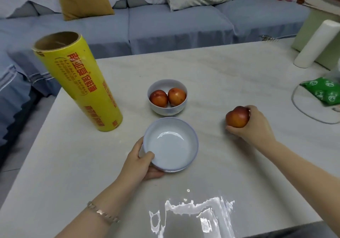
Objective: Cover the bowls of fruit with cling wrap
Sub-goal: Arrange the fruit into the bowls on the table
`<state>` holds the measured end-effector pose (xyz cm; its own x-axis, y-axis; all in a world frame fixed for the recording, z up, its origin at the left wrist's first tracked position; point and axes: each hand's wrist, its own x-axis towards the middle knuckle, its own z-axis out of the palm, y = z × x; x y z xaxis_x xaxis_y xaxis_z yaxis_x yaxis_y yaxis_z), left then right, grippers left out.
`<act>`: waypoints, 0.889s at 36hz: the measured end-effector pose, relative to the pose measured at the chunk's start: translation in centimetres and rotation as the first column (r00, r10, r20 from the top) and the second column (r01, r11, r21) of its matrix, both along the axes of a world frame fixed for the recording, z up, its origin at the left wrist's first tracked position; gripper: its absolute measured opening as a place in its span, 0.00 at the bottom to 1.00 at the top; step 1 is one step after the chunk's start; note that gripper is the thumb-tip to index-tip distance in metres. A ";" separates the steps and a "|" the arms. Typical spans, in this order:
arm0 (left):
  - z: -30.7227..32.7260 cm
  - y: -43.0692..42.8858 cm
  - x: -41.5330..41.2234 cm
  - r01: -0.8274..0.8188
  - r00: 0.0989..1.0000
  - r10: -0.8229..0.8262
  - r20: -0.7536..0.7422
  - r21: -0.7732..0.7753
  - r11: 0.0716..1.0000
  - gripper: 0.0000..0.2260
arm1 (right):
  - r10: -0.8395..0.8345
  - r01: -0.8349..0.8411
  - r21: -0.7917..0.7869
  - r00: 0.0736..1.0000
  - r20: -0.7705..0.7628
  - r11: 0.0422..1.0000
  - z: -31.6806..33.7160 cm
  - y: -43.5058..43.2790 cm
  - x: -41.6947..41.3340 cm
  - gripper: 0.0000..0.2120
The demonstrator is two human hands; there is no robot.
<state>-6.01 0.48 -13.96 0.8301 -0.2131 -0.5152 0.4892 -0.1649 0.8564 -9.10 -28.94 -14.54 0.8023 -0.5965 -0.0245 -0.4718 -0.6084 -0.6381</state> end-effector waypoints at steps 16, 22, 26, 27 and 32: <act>-0.6 0.3 0.2 0.092 0.995 -0.095 0.041 0.065 0.994 0.19 | 0.689 -0.700 -0.152 0.714 -0.124 0.698 1.9 13.4 2.5 0.30; -1.7 1.0 0.6 0.084 0.981 -0.115 0.158 0.193 0.978 0.18 | 0.685 -0.723 -0.266 0.690 -0.234 0.638 1.2 13.9 3.0 0.32; -1.2 2.4 1.4 0.083 0.962 -0.156 0.226 0.301 0.950 0.19 | 0.704 -0.768 -0.238 0.641 -0.307 0.595 1.8 14.0 3.3 0.38; -1.0 3.1 1.9 -0.002 0.959 -0.097 0.266 0.348 0.937 0.26 | 0.705 -0.769 -0.214 0.638 -0.309 0.602 2.0 13.9 3.2 0.39; 2.5 6.9 6.3 -0.444 0.823 0.237 0.517 0.324 0.835 0.51 | 0.694 -0.718 -0.109 0.694 -0.189 0.688 3.4 13.1 2.8 0.36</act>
